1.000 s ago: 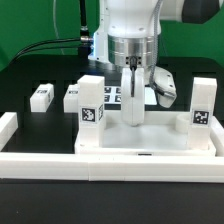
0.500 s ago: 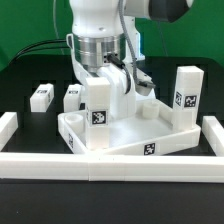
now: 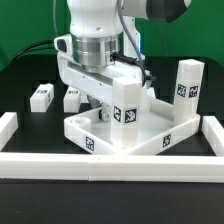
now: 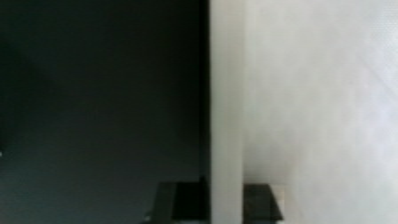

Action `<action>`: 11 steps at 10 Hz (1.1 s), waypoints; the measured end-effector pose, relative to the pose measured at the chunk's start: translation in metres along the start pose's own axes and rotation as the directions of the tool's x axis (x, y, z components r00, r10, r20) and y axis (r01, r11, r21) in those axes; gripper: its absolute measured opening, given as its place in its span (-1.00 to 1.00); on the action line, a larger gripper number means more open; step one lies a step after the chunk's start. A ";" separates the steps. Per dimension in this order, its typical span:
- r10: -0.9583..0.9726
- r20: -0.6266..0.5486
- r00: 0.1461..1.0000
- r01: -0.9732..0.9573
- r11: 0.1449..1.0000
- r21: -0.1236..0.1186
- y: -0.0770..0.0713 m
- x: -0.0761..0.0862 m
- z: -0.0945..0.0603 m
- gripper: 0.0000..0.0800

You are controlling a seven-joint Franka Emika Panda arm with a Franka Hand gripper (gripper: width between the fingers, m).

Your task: Assemble desk

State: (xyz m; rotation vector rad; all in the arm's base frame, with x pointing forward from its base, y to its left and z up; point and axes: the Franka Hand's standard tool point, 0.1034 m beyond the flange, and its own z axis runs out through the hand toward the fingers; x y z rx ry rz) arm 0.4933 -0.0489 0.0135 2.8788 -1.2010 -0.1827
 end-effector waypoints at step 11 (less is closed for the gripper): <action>-0.721 -0.001 0.693 0.720 0.692 -0.047 -0.020 -0.007 0.002 -0.84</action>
Offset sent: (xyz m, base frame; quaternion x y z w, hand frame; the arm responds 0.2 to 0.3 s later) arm 0.0000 0.0000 0.0000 0.0000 0.0000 -0.1938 0.9810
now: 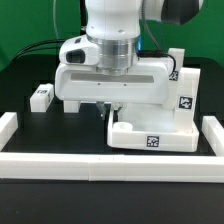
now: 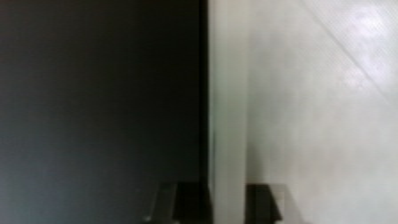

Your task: Assemble desk

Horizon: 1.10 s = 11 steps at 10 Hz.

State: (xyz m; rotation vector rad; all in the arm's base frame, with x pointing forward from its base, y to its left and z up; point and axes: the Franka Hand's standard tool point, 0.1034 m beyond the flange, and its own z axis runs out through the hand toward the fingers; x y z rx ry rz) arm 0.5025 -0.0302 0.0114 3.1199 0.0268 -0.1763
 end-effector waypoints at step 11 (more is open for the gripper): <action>-0.571 0.029 0.821 0.571 0.818 -0.074 0.002 0.016 0.000 -0.85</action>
Offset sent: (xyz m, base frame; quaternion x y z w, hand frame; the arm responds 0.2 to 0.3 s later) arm 0.0298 0.0400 -0.0085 0.0252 0.0058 -0.2075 0.9779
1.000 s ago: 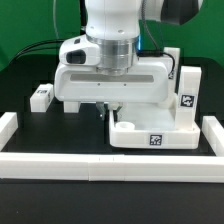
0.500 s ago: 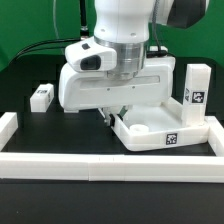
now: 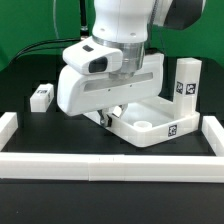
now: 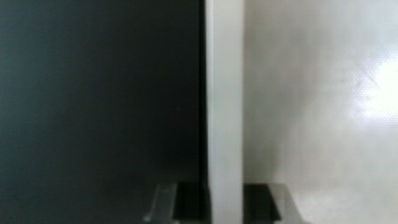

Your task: Assemble desk

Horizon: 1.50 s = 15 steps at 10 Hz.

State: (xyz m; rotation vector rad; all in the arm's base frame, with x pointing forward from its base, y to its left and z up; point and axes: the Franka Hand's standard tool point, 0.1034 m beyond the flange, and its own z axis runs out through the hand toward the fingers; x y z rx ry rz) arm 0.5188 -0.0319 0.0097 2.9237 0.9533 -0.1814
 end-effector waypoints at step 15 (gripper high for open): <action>-0.703 0.090 0.705 0.709 0.702 -0.072 -0.018 0.077 -0.013 -0.85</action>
Offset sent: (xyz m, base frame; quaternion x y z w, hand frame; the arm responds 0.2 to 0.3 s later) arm 0.0237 0.0376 -0.0018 0.0022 -0.0050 -0.2215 0.9751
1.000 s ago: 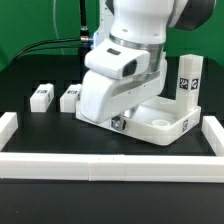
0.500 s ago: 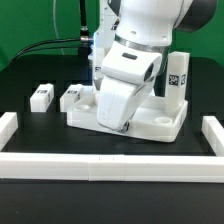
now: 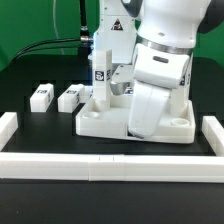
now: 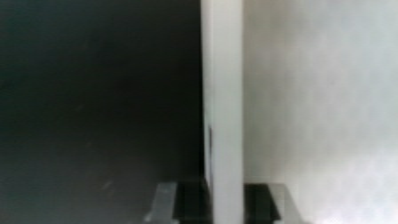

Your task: Assemble desk

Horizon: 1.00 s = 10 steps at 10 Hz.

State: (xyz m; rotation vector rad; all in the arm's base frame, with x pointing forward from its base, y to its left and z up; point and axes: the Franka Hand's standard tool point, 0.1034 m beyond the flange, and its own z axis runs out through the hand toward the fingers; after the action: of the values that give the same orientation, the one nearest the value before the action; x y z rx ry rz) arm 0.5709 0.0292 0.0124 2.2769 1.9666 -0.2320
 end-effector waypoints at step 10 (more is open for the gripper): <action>-0.154 0.032 0.988 0.155 0.987 -0.039 0.041 0.023 -0.006 -0.85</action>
Offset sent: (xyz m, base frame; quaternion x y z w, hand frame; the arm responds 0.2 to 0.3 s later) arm 0.0000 0.0000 0.0000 0.0000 0.0000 0.0000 1.0000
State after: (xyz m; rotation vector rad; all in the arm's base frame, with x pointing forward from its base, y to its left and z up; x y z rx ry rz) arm 0.6150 0.0467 0.0133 2.0857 2.1149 -0.2348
